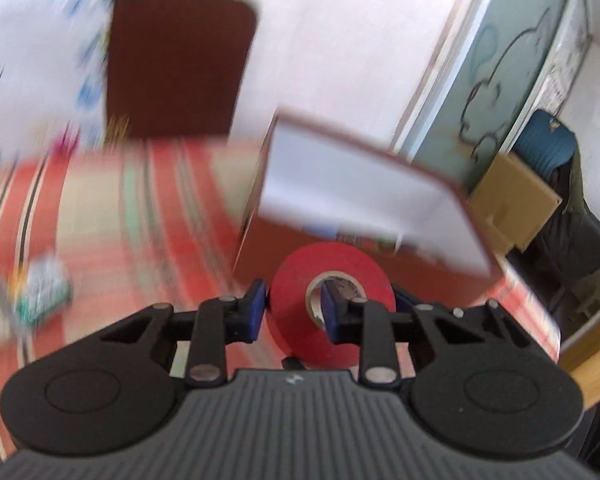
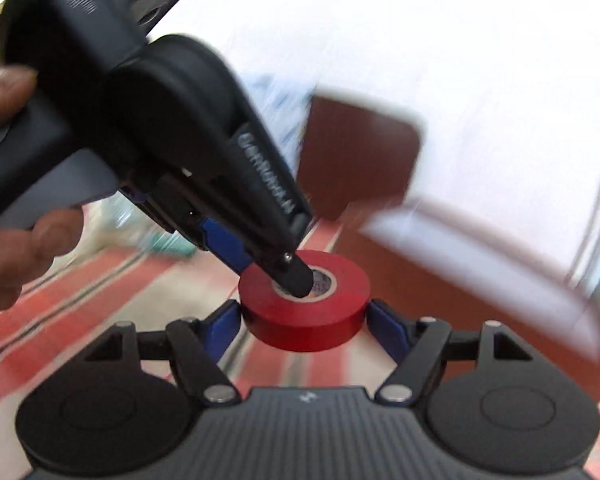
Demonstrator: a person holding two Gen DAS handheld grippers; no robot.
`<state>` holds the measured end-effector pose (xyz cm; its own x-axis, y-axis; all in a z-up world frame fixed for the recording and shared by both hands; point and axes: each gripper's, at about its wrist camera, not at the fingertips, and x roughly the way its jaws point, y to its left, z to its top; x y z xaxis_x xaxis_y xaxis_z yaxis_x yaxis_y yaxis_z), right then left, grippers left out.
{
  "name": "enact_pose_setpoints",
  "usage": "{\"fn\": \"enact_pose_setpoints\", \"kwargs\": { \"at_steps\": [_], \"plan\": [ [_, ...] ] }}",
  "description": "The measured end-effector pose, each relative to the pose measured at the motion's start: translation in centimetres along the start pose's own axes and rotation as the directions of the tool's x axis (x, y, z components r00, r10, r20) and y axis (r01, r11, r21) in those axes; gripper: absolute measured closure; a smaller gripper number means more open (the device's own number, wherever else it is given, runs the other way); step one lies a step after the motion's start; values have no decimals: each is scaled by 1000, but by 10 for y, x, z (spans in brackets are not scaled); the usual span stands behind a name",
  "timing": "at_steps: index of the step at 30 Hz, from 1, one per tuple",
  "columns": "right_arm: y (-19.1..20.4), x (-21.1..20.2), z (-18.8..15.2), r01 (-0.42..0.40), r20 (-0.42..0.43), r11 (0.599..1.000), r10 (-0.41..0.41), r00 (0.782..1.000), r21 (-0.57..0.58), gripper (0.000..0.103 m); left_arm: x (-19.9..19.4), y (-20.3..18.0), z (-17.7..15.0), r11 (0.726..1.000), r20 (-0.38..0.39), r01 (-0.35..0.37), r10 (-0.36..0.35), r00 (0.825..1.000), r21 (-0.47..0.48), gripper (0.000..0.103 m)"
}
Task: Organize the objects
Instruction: 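Release the red tape roll into the brown box with the right gripper, then grasp the green gum pack with the right gripper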
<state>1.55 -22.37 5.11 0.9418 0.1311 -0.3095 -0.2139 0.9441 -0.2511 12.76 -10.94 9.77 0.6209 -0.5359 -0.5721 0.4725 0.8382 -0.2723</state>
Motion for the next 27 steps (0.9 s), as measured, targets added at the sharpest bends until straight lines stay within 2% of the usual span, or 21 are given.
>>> {"fn": "enact_pose_setpoints", "kwargs": {
  "at_steps": [3, 5, 6, 8, 10, 13, 15, 18, 20, 22, 24, 27],
  "plan": [
    [-29, 21, 21, 67, 41, 997, -69, 997, 35, 31, 26, -16, 34, 1000, 42, -5, 4, 999, 26, 71],
    [-50, 40, 31, 97, 41, 992, -101, 994, 84, 30, 51, -22, 48, 1000, 56, -7, 6, 998, 25, 66],
    [-60, 53, 35, 114, 26, 989, -117, 993, 92, 28, 62, -25, 52, 999, 57, -18, 16, 998, 34, 65],
    [-72, 78, 35, 171, -2, 981, -172, 985, 90, 21, 70, -27, 50, 996, 39, -83, 82, 996, 37, 67],
    [-76, 90, 30, 229, -38, 971, -227, 973, 66, 25, 59, -25, 40, 999, 52, -44, 42, 998, 26, 66],
    [-79, 60, 17, 218, 4, 964, -221, 975, 149, 23, 32, -23, 18, 997, 107, -29, 21, 994, 76, 65],
    [-74, 33, 5, 211, 50, 960, -224, 973, 181, 21, 16, -15, 2, 996, 116, -2, -8, 993, 85, 63],
    [-57, 7, -13, 147, 60, 969, -162, 985, 196, 21, -1, 0, -22, 994, 105, -29, 18, 994, 108, 59],
    [-41, 10, -19, 87, 14, 983, -90, 996, 163, 21, -9, 17, -38, 992, 73, -80, 73, 995, 101, 59],
    [-27, 17, -23, 28, -51, 991, -21, 998, 134, 22, -16, 42, -51, 991, 34, -129, 127, 991, 47, 59],
    [-17, 23, -24, -38, -106, 991, 52, 993, 127, 23, -26, 69, -64, 982, 19, -187, 188, 982, -5, 59],
    [5, 35, -21, -99, -142, 990, 112, 983, 96, 26, -43, 110, -86, 951, 6, -297, 298, 954, -90, 59]
  ]
}}
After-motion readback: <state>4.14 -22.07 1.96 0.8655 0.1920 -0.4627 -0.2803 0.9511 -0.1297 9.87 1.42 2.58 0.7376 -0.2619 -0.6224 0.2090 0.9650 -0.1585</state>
